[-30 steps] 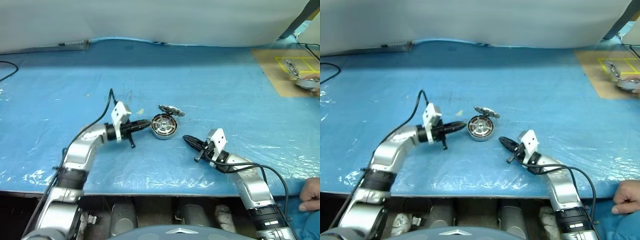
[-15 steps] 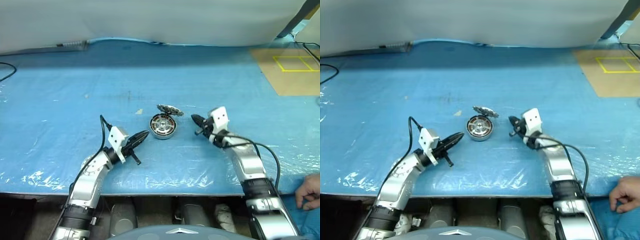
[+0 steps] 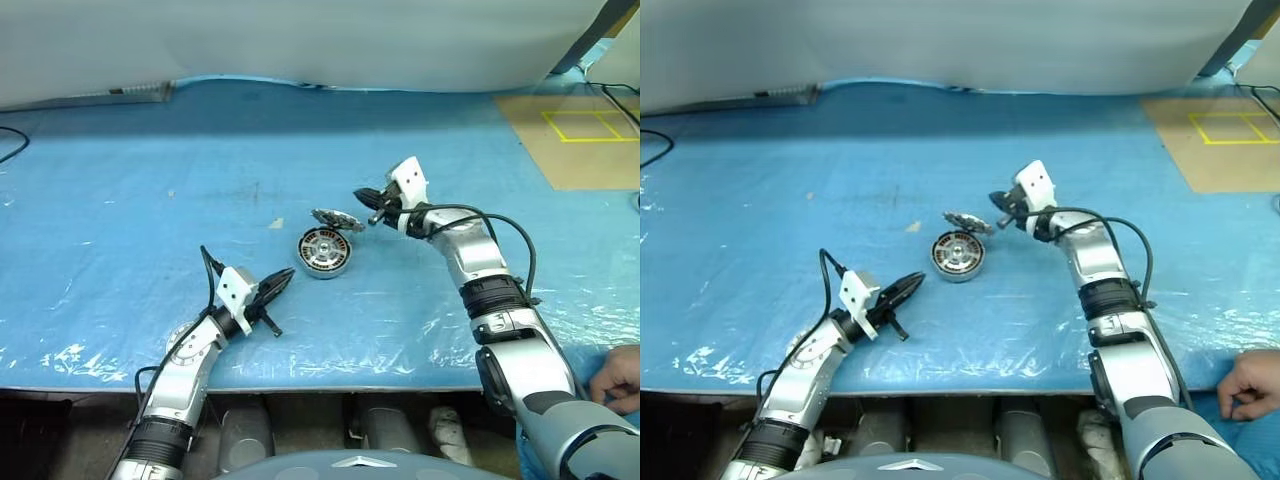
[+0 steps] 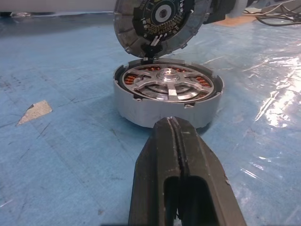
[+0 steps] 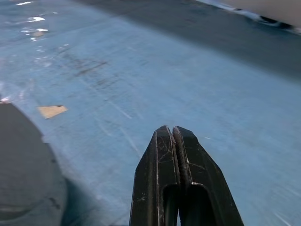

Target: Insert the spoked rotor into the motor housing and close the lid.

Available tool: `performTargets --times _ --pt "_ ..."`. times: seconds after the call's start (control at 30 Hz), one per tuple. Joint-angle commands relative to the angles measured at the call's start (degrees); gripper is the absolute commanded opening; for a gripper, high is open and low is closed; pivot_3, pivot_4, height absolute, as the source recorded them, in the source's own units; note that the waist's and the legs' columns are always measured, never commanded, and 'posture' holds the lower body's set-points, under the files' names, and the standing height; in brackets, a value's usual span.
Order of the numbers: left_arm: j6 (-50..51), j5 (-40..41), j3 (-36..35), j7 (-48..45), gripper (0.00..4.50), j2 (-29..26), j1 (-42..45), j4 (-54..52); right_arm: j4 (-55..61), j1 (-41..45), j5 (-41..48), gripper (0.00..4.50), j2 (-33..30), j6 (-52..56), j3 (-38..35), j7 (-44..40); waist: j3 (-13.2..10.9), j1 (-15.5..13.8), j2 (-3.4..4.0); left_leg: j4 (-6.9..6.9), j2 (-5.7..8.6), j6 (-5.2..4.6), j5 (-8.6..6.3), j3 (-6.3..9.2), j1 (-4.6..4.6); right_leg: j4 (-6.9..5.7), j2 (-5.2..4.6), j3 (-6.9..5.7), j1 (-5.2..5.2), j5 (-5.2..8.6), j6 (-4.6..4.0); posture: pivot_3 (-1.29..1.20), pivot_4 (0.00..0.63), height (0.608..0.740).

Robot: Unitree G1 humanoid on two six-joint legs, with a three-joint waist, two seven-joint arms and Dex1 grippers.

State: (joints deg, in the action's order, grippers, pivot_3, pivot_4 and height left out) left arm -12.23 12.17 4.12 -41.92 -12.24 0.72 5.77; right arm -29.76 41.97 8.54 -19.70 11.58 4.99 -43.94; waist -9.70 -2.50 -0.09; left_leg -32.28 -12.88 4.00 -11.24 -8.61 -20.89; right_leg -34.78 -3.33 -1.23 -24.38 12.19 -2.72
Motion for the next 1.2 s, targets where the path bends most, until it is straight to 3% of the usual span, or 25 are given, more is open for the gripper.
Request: performTargets --times 0.03,0.23,0.63,0.77,1.07,1.2 --pt "-0.23 -0.17 0.45 0.91 0.02 -0.37 -0.85 -2.43 5.42 -0.7 2.97 0.0 0.68 2.54 1.38 -6.39 0.0 -0.03 0.0 -0.01 -0.01 -0.01 0.0 0.0 0.0 -0.01 0.0 0.0 0.0 0.0 0.0 0.0 0.15 0.74" --pt "-0.36 -0.95 1.46 0.89 0.02 -1.28 -1.1 -2.38 16.06 -6.92 6.36 0.0 1.88 9.71 3.09 -10.23 0.0 -0.1 0.0 -0.13 -0.05 -0.02 -0.01 0.0 0.13 -0.09 0.01 -0.02 0.0 -0.01 -0.01 0.0 0.15 0.74" --pt "0.28 0.35 0.85 0.72 0.02 -1.49 0.44 -1.81 18.92 -15.76 2.9 0.0 7.19 9.36 4.34 -0.34 0.02 -0.05 -0.01 -0.13 -0.04 0.01 -0.01 -0.03 0.48 -0.14 0.0 0.05 0.21 -0.01 -0.02 0.0 0.15 0.74" --pt "-0.04 0.58 0.72 0.72 0.02 -1.44 0.56 -1.55 26.57 -17.45 9.32 0.0 7.97 11.68 0.92 -0.93 0.02 -0.07 -0.01 -0.09 -0.02 0.01 -0.01 -0.06 0.63 -0.12 -0.01 0.08 0.31 -0.01 -0.01 0.0 0.15 0.74" --pt "-1.27 0.66 0.51 0.0 0.02 -1.58 0.63 1.15 37.01 -26.41 10.7 0.0 1.5 12.69 -4.25 1.93 0.02 -0.33 -0.01 0.05 -0.01 0.02 -0.01 -0.07 0.61 0.02 0.0 0.08 0.3 0.01 0.01 0.0 0.15 0.74" --pt "-1.46 0.62 0.4 -0.4 0.0 -1.77 0.99 1.86 41.1 -29.91 11.31 0.94 -2.05 14.16 -5.7 2.36 0.02 -0.05 0.0 0.05 0.02 0.01 -0.01 -0.1 0.62 0.02 0.0 0.13 0.29 0.01 0.02 0.0 0.15 0.74"
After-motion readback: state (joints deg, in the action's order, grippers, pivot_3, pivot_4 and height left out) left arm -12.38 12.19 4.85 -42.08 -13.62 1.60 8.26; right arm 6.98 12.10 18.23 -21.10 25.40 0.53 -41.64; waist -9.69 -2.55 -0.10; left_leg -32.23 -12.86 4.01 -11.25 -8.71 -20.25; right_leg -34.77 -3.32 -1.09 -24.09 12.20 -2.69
